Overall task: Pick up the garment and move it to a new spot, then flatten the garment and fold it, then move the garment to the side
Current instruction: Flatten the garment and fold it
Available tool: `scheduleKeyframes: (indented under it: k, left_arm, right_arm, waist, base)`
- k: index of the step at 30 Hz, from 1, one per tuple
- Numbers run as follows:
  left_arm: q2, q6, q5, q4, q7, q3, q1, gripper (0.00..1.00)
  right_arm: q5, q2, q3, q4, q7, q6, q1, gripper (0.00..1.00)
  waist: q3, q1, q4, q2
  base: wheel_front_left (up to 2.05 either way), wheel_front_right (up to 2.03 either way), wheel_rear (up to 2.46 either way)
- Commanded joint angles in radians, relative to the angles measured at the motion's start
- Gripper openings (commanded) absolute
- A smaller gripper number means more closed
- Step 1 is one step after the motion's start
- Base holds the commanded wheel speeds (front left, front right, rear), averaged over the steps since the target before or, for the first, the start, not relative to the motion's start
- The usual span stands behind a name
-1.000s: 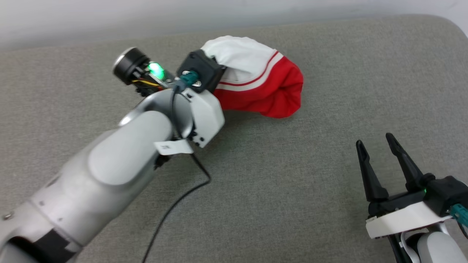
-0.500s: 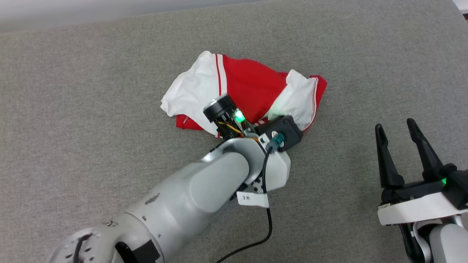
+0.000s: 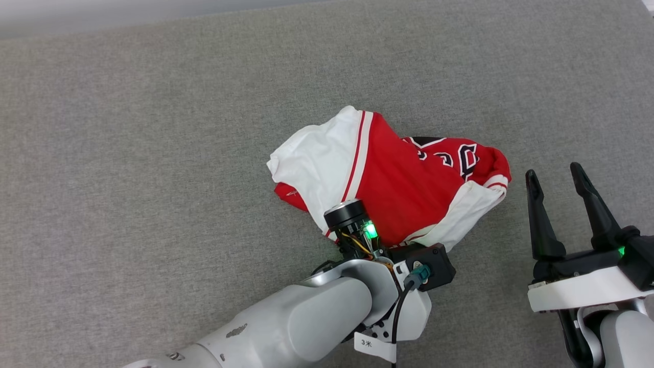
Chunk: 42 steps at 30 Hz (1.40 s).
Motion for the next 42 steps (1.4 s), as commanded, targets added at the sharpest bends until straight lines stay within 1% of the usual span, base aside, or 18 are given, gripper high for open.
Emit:
scheduleKeyframes:
  k: [1,2,3,4,7,10,11,12,17,23,24,25,29,33,34,36,39,42]
  left_arm:
    - [-0.002,-0.002,0.002,-0.013,-0.006,0.0,0.009,0.0]
    - [-0.002,0.001,-0.002,-0.02,-0.01,0.0,0.009,0.09]
    - [-0.002,0.005,-0.004,-0.027,-0.015,0.0,0.006,0.5]
    - [-0.003,0.009,-0.007,-0.039,-0.027,0.0,0.004,1.0]
    - [-0.002,0.029,-0.017,-0.083,-0.065,0.0,0.002,1.0]
    - [-0.002,0.059,-0.033,-0.136,-0.099,0.0,0.007,1.0]
    - [-0.002,0.073,-0.039,-0.152,-0.109,0.0,0.01,1.0]
    - [-0.002,0.103,-0.053,-0.185,-0.128,0.01,0.015,1.0]
    - [0.01,0.189,-0.069,-0.209,-0.158,0.075,0.034,1.0]
    - [0.11,0.281,-0.079,-0.272,-0.166,0.2,0.103,1.0]
    - [0.11,0.281,-0.079,-0.272,-0.166,0.2,0.103,1.0]
    - [0.13,0.295,-0.077,-0.289,-0.167,0.224,0.12,1.0]
    - [0.214,0.353,-0.07,-0.364,-0.165,0.321,0.209,1.0]
    - [0.28,0.405,-0.082,-0.433,-0.165,0.434,0.317,1.0]
    - [0.294,0.41,-0.088,-0.448,-0.165,0.466,0.342,1.0]
    - [0.323,0.4,-0.096,-0.468,-0.165,0.512,0.38,1.0]
    - [0.366,0.365,-0.094,-0.48,-0.165,0.557,0.396,1.0]
    - [0.402,0.322,-0.111,-0.477,-0.165,0.596,0.367,1.0]
  right_arm:
    - [-0.006,-0.002,-0.004,0.002,-0.002,-0.001,-0.01,1.0]
    - [-0.007,-0.003,-0.006,0.004,-0.002,-0.001,-0.007,1.0]
    - [-0.008,-0.003,-0.009,0.006,-0.002,-0.001,-0.002,1.0]
    - [-0.009,-0.004,-0.01,0.008,-0.002,-0.001,0.004,1.0]
    - [-0.009,-0.008,-0.017,0.013,-0.002,-0.001,0.018,1.0]
    - [-0.011,-0.013,-0.024,0.017,-0.002,-0.001,0.037,1.0]
    - [-0.013,-0.015,-0.025,0.017,-0.002,-0.001,0.043,1.0]
    - [-0.015,-0.02,-0.028,0.016,-0.002,-0.001,0.057,1.0]
    - [-0.02,-0.028,-0.034,0.014,-0.002,-0.001,0.089,1.0]
    - [-0.024,-0.046,-0.039,0.008,0.002,-0.001,0.106,1.0]
    - [-0.024,-0.046,-0.039,0.008,0.002,-0.001,0.106,1.0]
    - [-0.023,-0.049,-0.041,0.005,0.003,-0.001,0.106,1.0]
    - [-0.023,-0.055,-0.046,-0.004,0.009,-0.001,0.111,1.0]
    - [-0.023,-0.056,-0.049,-0.008,0.016,-0.001,0.116,1.0]
    - [-0.023,-0.056,-0.05,-0.01,0.018,-0.001,0.118,1.0]
    - [-0.024,-0.053,-0.053,-0.013,0.02,-0.001,0.125,1.0]
    - [-0.024,-0.047,-0.051,-0.016,0.022,-0.001,0.131,1.0]
    - [-0.02,-0.04,-0.045,-0.018,0.021,-0.001,0.132,1.0]
  waist:
    - [-0.008,-0.0001,0.004,0.0]
    - [-0.013,-0.0001,0.006,0.0]
    - [-0.02,-0.0001,0.009,0.0]
    - [-0.027,-0.0001,0.013,0.0]
    - [-0.06,-0.0001,0.026,0.0]
    - [-0.097,-0.0001,0.041,0.0]
    - [-0.111,-0.0001,0.046,0.0]
    - [-0.136,-0.0001,0.056,0.0]
    - [-0.19,-0.0001,0.081,0.0]
    - [-0.232,-0.0001,0.109,0.0]
    - [-0.232,-0.0001,0.109,0.0]
    - [-0.237,-0.0001,0.114,0.0]
    - [-0.255,-0.0001,0.132,0.0]
    - [-0.27,-0.0001,0.148,0.0]
    - [-0.272,-0.0001,0.151,0.0]
    - [-0.276,-0.0001,0.158,0.0]
    - [-0.277,-0.0001,0.161,0.0]
    - [-0.269,-0.0001,0.157,0.0]
  base:
    - [0.0,0.0,0.0]
    - [0.0,0.0,0.0]
    - [0.0,0.0,0.0]
    - [0.0,0.0,0.0]
    - [0.0,0.0,0.0]
    - [0.0,0.0,0.0]
    - [0.0,0.0,0.0]
    - [0.0,0.0,0.0]
    - [0.0,0.0,0.0]
    - [0.0,0.0,0.0]
    - [0.0,0.0,0.0]
    - [0.0,0.0,0.0]
    - [0.0,0.0,0.0]
    - [0.0,0.0,0.0]
    - [0.0,0.0,0.0]
    - [0.0,0.0,0.0]
    - [0.0,0.0,0.0]
    - [0.0,0.0,0.0]
